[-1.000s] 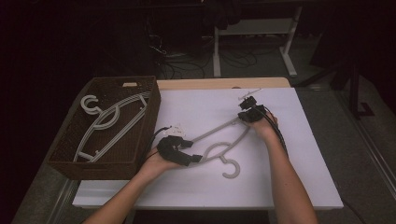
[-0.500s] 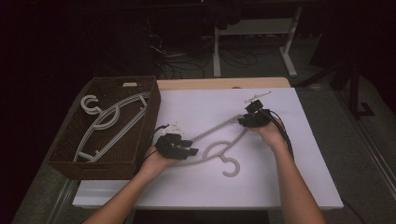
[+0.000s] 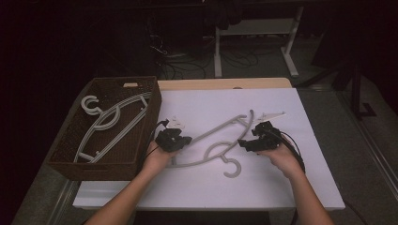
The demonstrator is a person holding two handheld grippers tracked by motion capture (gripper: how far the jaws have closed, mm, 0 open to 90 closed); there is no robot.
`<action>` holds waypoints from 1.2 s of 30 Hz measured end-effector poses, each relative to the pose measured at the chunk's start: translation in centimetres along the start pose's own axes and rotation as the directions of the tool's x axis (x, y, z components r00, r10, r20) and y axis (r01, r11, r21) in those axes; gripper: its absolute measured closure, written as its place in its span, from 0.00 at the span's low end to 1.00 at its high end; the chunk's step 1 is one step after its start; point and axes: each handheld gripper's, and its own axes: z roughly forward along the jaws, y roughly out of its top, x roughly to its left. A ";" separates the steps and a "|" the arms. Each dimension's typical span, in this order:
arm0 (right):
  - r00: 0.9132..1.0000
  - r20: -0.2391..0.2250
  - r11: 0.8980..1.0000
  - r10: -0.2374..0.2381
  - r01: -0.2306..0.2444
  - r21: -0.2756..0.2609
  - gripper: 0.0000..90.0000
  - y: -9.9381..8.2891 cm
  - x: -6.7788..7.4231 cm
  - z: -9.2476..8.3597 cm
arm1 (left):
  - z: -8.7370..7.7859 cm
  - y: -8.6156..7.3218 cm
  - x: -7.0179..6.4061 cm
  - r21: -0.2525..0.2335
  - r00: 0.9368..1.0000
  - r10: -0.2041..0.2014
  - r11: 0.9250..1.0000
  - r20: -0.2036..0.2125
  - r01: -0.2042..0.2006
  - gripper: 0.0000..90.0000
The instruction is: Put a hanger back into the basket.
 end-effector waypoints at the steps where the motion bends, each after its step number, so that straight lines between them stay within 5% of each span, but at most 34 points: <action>1: 1.000 -0.002 1.000 -0.006 0.006 -0.004 0.27 -0.4 0.3 -0.3 | 0.4 0.0 0.2 0.011 1.000 -0.001 1.000 -0.017 0.001 1.00; 5: 1.000 -0.008 1.000 -0.014 0.014 -0.011 0.24 -1.7 0.9 -1.3 | 1.5 -0.3 0.7 0.071 0.995 0.026 0.997 -0.101 -0.019 1.00; 11: 1.000 -0.006 1.000 -0.017 0.017 0.002 0.20 -3.6 1.3 -2.2 | 1.7 -0.5 0.9 0.119 0.995 0.006 0.993 -0.101 0.006 1.00; 17: 1.000 -0.002 1.000 -0.011 0.011 -0.001 0.20 -4.0 1.4 -2.6 | 1.3 -0.5 0.2 0.148 1.000 -0.002 0.989 -0.010 0.004 1.00; 23: 1.000 0.004 1.000 -0.019 0.019 0.007 0.20 -4.0 1.3 -2.4 | 1.1 -0.8 -1.4 0.165 0.995 0.012 0.986 0.100 -0.029 1.00; 29: 1.000 0.012 1.000 -0.012 0.012 0.004 0.20 -4.0 1.0 -2.4 | 1.4 -0.9 -3.6 0.159 0.971 0.038 0.984 0.237 -0.077 1.00; 36: 1.000 0.024 1.000 -0.004 0.004 0.003 0.20 -4.0 0.7 -2.3 | 2.0 -0.7 -6.2 0.149 0.941 0.072 0.981 0.332 -0.128 1.00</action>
